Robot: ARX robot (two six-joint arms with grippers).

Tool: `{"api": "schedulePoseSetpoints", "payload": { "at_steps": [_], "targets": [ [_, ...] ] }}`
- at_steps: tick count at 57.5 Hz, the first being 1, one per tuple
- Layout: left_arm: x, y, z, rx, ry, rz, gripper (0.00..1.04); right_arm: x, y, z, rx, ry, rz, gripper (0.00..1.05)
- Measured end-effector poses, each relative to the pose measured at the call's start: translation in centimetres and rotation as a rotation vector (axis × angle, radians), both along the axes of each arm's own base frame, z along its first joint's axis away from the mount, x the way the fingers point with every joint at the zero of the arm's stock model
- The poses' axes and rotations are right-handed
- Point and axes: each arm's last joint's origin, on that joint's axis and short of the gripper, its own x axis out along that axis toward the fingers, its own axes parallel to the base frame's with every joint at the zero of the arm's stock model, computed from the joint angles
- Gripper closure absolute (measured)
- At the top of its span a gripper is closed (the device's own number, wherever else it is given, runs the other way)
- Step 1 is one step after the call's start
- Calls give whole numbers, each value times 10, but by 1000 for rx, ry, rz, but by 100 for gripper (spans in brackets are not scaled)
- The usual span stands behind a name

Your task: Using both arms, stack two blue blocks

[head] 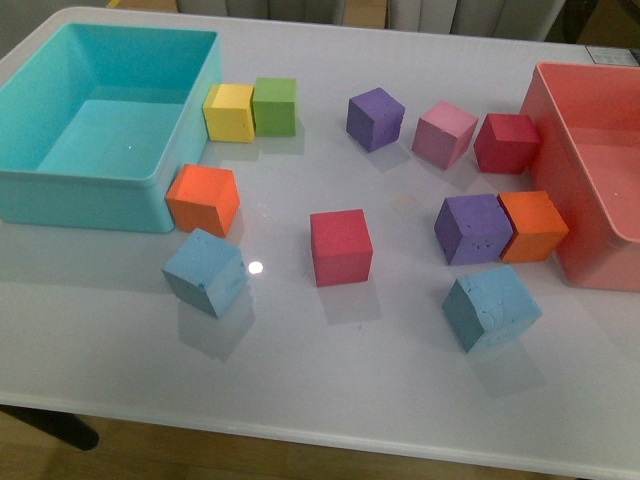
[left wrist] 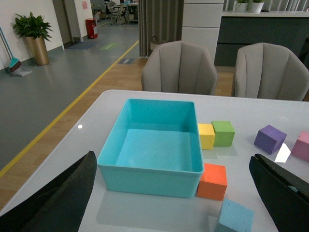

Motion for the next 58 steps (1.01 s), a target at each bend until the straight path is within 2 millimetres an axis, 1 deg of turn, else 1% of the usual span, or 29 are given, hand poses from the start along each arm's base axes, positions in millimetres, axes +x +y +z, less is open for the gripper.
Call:
{"api": "schedulePoseSetpoints", "payload": {
  "at_steps": [49,51,54,57,58],
  "targets": [
    [0,0,0,0,0,0,9,0,0,0,-2,3,4,9],
    [0,0,0,0,0,0,9,1,0,-1,-30,81,56,9],
    [0,0,0,0,0,0,9,3,0,-1,-62,337,164,9],
    [0,0,0,0,-1,-1,9,11,0,-5,-86,479,221,9],
    [0,0,0,0,-1,0,9,13,0,-6,-93,496,225,9]
  ]
}}
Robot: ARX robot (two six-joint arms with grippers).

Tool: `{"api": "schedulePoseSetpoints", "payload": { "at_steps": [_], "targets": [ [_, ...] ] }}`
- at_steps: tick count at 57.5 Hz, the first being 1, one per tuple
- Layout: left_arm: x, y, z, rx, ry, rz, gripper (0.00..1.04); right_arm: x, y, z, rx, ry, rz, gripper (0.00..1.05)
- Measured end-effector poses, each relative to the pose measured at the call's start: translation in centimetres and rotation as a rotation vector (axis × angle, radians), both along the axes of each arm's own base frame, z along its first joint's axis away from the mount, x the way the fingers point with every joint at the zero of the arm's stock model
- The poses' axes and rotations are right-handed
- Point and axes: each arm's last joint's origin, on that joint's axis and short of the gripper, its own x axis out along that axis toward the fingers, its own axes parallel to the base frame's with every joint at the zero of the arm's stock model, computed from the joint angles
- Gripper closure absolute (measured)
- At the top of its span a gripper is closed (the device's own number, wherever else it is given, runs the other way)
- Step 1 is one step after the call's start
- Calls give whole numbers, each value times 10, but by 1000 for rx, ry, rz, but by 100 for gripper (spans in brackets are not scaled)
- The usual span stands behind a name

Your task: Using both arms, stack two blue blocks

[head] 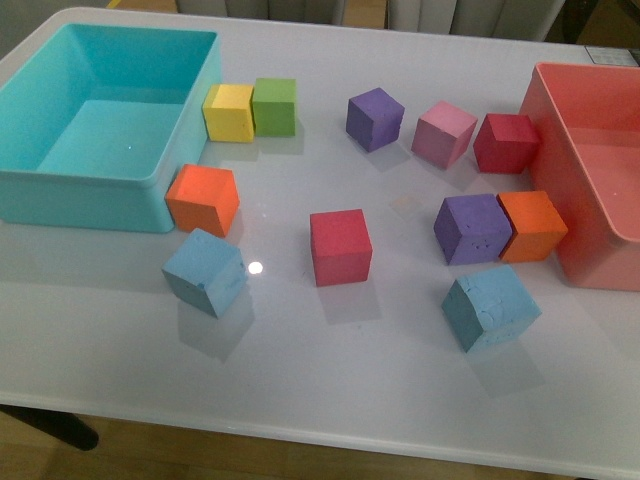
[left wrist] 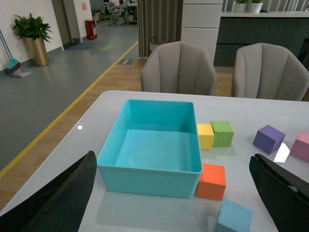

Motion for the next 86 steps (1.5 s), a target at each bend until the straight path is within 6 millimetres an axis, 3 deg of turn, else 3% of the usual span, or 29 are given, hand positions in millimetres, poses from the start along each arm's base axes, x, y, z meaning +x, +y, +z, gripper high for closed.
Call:
{"api": "schedulePoseSetpoints", "payload": {
  "at_steps": [5,11,19,31,42,65,86],
  "targets": [
    [0,0,0,0,1,0,9,20,1,-9,-58,61,23,9],
    [0,0,0,0,1,0,9,64,10,-24,-151,68,79,9],
    [0,0,0,0,1,0,9,106,23,-48,-194,118,112,9],
    [0,0,0,0,1,0,9,144,43,-93,-189,277,133,9],
    [0,0,0,0,1,0,9,164,50,-117,-204,362,111,9],
    [0,0,0,0,1,0,9,186,73,-137,-156,457,125,9],
    [0,0,0,0,1,0,9,196,75,-159,-188,521,79,12]
  ]
}}
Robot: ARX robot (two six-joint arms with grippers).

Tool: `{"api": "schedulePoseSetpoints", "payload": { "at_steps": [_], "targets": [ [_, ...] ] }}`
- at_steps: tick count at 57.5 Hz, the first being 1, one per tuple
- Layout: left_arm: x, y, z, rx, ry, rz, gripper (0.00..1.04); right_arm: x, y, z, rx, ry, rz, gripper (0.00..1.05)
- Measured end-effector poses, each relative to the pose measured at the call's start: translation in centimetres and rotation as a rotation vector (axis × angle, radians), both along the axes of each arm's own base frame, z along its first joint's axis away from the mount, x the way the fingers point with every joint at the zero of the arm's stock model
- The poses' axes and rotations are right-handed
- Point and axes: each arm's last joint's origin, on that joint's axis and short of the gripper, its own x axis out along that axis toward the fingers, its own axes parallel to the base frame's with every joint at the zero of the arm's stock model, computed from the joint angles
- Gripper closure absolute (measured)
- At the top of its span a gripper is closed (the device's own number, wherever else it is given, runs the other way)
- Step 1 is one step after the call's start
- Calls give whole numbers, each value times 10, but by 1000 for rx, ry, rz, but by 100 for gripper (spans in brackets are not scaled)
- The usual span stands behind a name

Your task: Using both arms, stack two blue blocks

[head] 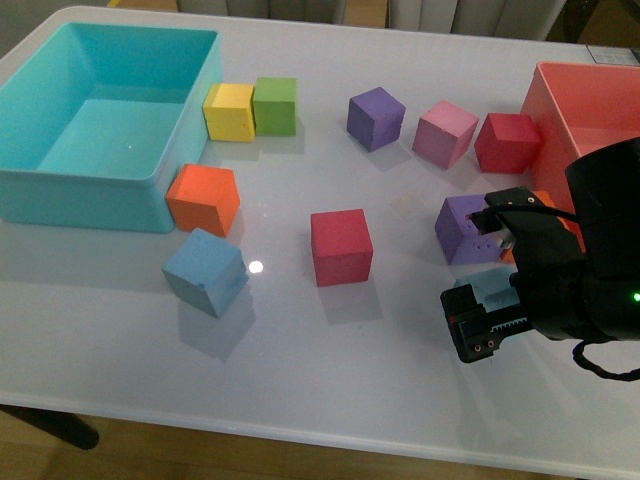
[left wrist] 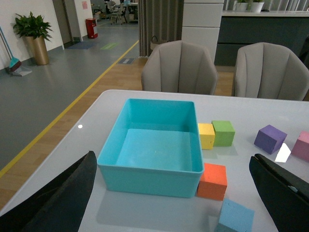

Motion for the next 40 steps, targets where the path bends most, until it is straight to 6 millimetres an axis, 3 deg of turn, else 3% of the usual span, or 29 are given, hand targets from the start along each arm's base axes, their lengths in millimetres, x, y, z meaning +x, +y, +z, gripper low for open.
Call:
{"api": "schedulePoseSetpoints", "payload": {
  "at_steps": [12,17,31,40],
  "targets": [
    [0,0,0,0,0,0,9,-1,-1,1,-12,1,6,43],
    [0,0,0,0,0,0,9,-3,-1,8,-21,-10,30,50],
    [0,0,0,0,0,0,9,1,3,48,22,-67,95,56],
    [0,0,0,0,0,0,9,28,19,80,76,-149,96,56]
  ]
}}
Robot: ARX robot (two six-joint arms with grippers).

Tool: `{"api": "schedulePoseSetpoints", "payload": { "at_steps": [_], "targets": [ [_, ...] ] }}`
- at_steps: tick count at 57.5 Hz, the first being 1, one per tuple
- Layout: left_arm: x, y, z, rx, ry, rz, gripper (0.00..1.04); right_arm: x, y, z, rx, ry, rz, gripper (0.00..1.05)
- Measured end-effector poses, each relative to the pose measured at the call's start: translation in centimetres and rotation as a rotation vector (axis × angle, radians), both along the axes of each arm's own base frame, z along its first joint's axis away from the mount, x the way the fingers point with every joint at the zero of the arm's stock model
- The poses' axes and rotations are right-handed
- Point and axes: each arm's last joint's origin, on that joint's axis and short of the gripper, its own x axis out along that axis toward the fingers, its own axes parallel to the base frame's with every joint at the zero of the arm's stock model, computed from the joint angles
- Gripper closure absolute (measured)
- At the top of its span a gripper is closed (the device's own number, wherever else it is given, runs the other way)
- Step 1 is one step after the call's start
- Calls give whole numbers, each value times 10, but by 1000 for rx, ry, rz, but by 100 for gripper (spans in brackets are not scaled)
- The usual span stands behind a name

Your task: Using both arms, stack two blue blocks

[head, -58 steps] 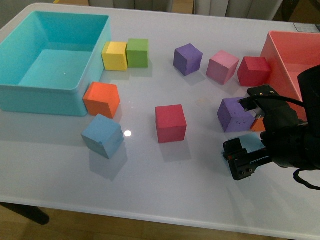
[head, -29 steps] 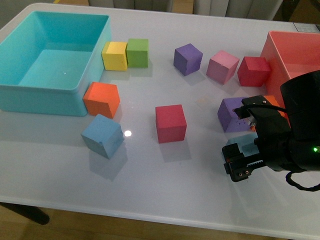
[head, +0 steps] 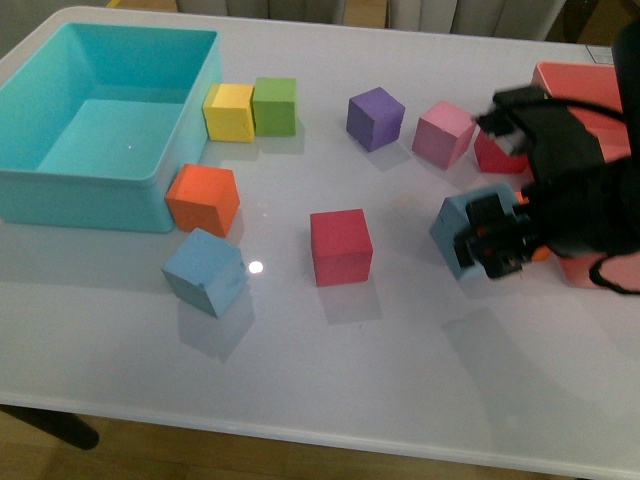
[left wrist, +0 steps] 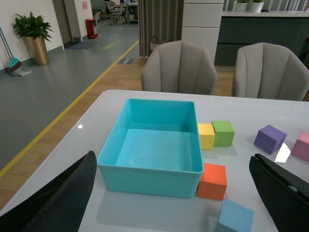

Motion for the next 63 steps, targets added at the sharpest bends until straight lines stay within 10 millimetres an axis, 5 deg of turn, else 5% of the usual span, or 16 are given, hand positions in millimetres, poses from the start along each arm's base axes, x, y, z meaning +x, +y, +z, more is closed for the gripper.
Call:
{"api": "schedulePoseSetpoints", "payload": {
  "at_steps": [15,34,49,63],
  "targets": [
    [0,0,0,0,0,0,9,62,51,22,23,-79,3,57],
    [0,0,0,0,0,0,9,125,107,-23,-32,4,-20,57],
    [0,0,0,0,0,0,9,150,127,-43,-31,28,-41,57],
    [0,0,0,0,0,0,9,153,130,-60,-44,66,-43,57]
  ]
}}
